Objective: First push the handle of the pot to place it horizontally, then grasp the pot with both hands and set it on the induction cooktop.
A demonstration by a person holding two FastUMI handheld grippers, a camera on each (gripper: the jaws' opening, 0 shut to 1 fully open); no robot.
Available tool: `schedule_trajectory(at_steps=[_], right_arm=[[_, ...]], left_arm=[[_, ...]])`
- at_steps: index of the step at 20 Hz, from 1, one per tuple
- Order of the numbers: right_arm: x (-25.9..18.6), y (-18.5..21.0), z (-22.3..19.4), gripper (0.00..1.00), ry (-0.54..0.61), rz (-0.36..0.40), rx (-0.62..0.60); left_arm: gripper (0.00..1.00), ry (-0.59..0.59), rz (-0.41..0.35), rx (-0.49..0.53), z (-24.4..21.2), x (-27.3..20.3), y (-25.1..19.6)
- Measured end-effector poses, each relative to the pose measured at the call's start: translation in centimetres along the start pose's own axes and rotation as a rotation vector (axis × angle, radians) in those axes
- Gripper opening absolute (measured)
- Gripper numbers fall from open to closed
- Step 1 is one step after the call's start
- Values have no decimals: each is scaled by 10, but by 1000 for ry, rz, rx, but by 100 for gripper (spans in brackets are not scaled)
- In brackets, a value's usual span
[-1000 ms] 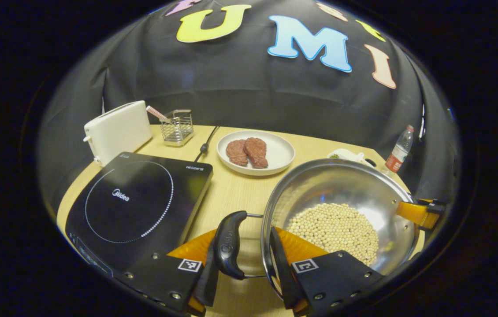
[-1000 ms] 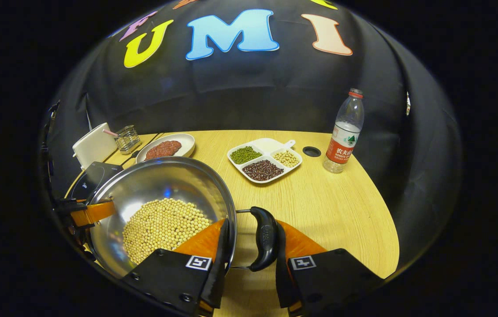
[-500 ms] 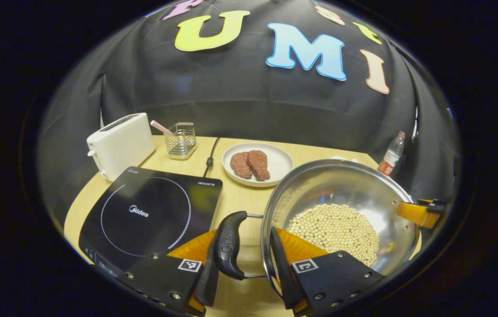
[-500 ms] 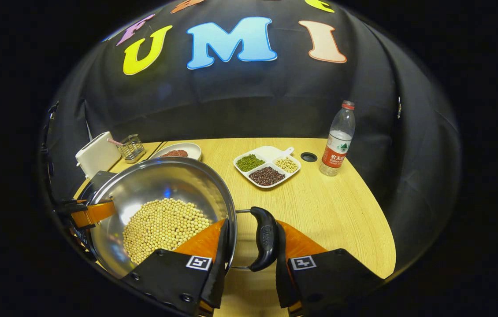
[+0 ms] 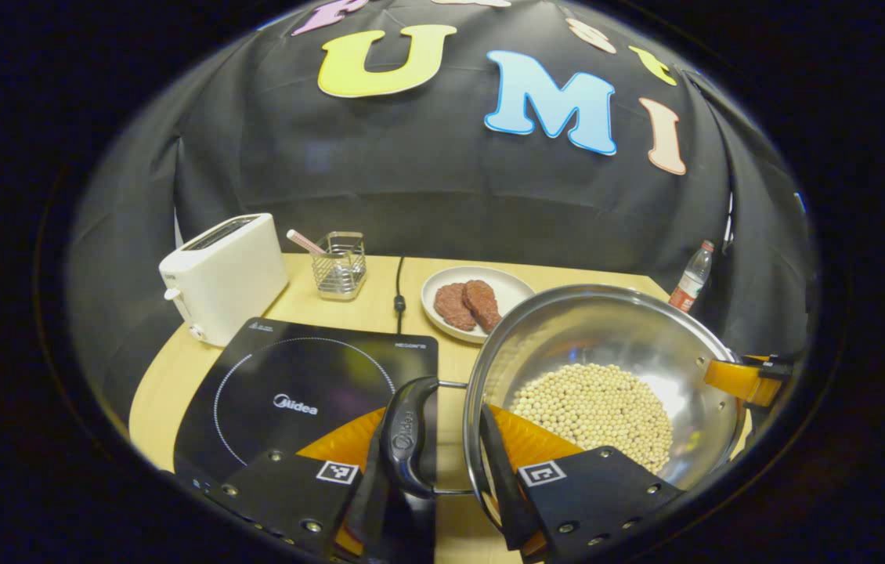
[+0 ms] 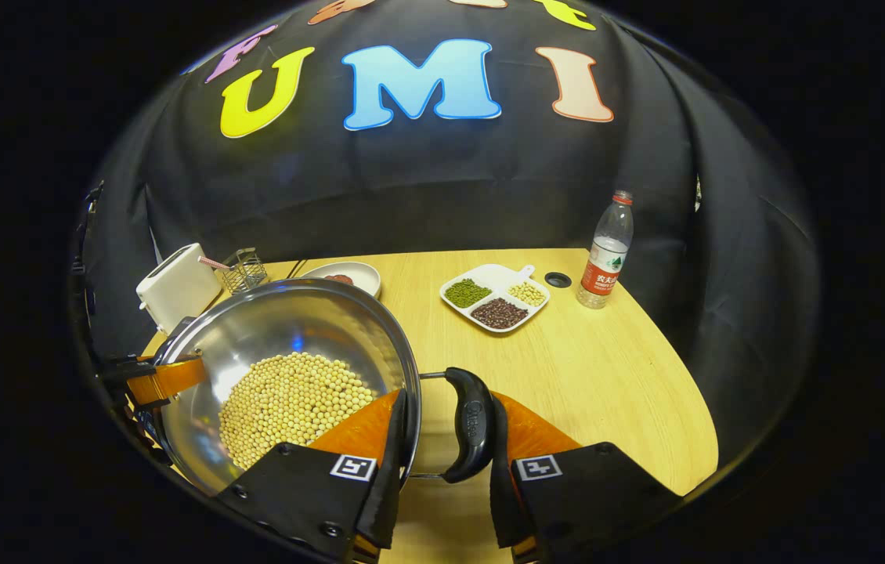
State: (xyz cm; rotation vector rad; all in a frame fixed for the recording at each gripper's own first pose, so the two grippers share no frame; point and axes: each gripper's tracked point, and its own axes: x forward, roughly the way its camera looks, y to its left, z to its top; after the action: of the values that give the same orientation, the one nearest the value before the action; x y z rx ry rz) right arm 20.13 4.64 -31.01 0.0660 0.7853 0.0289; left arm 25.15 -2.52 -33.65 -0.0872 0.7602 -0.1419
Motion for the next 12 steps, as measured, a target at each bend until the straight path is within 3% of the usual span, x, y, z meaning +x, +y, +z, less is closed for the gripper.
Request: schedule_trajectory(at_steps=[5, 12], right_arm=[[-2, 41, 0, 47, -8, 4, 5], [2, 90, -2, 50, -3, 13, 17]], left_arm=[[59, -9, 3, -2, 8, -5, 41], [59, -16, 15, 1, 12, -5, 94]])
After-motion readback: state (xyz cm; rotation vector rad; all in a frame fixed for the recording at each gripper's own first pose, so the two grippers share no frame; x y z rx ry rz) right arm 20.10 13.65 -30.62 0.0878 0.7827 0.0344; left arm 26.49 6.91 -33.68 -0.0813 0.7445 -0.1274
